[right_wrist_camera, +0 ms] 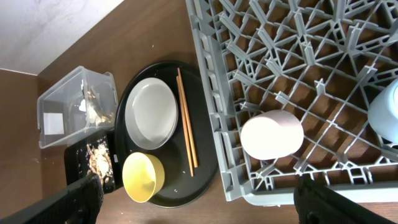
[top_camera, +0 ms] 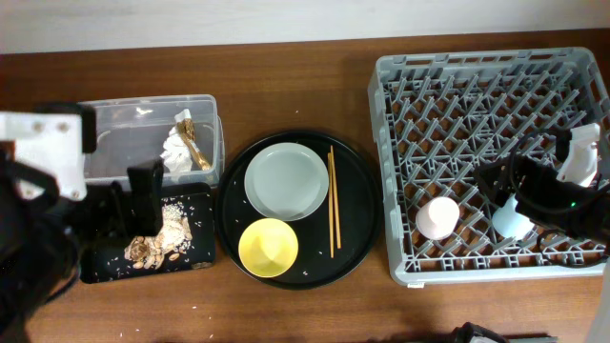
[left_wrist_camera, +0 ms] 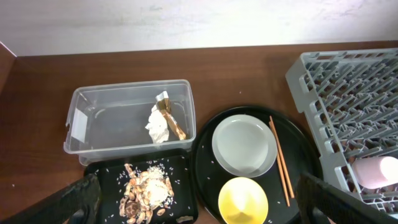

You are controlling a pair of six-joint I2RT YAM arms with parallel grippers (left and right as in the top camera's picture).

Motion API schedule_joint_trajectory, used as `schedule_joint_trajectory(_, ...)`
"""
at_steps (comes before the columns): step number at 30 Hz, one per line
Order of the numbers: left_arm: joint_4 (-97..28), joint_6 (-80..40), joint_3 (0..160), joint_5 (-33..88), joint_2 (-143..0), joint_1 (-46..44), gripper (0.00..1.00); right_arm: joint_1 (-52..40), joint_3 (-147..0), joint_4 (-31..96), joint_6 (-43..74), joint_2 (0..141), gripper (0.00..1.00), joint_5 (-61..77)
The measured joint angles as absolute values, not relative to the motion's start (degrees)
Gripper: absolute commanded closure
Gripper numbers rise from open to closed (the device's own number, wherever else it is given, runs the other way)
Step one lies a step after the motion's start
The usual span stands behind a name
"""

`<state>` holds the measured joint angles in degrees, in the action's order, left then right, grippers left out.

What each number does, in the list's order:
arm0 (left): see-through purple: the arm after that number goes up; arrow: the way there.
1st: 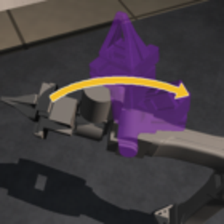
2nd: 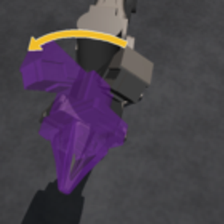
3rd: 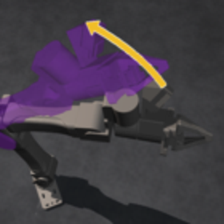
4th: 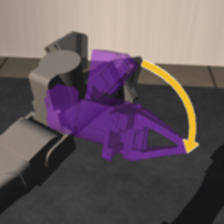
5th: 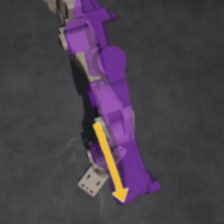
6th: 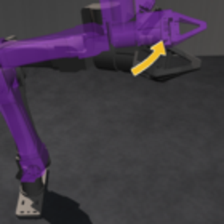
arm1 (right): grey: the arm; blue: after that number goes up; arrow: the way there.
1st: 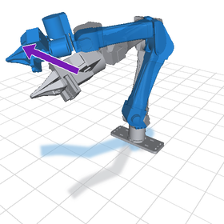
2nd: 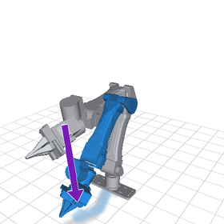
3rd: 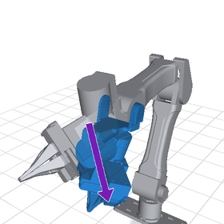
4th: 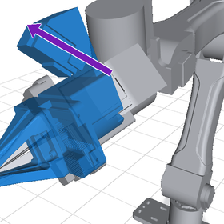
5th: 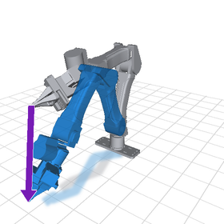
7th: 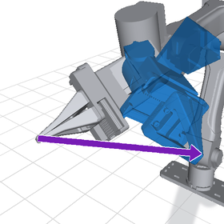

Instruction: Sort waste into correct bins and load items into the dishwasher rack

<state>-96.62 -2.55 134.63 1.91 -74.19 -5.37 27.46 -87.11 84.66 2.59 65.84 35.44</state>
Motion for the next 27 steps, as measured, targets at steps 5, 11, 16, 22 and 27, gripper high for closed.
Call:
schedule_joint_trajectory(5, -96.66, -2.44, 133.97, 1.56, -67.05, -5.37, 0.01, 27.46, -87.11, 84.71, 2.57, 65.84, 0.01, 35.44)
schedule_joint_trajectory(11, -90.39, -1.15, 128.9, -1.21, -58.26, -5.37, 0.01, 27.46, -87.11, 84.68, 2.55, 65.84, 0.01, 35.44)
schedule_joint_trajectory(16, -62.43, 0.25, 100.47, -1.41, -52.05, -5.34, 0.01, 27.44, -87.11, 84.75, 2.57, 65.84, 0.01, 35.44)
schedule_joint_trajectory(22, -35.77, 0.47, 61.17, 1.37, -37.65, -5.34, 0.01, 27.46, -87.11, 84.79, 2.57, 65.84, 0.01, 35.42)
schedule_joint_trajectory(27, -17.1, 0.45, 37.74, 4.51, -23.03, -4.14, 0.01, 27.46, -87.11, 84.75, 2.52, 65.87, 0.01, 35.42)
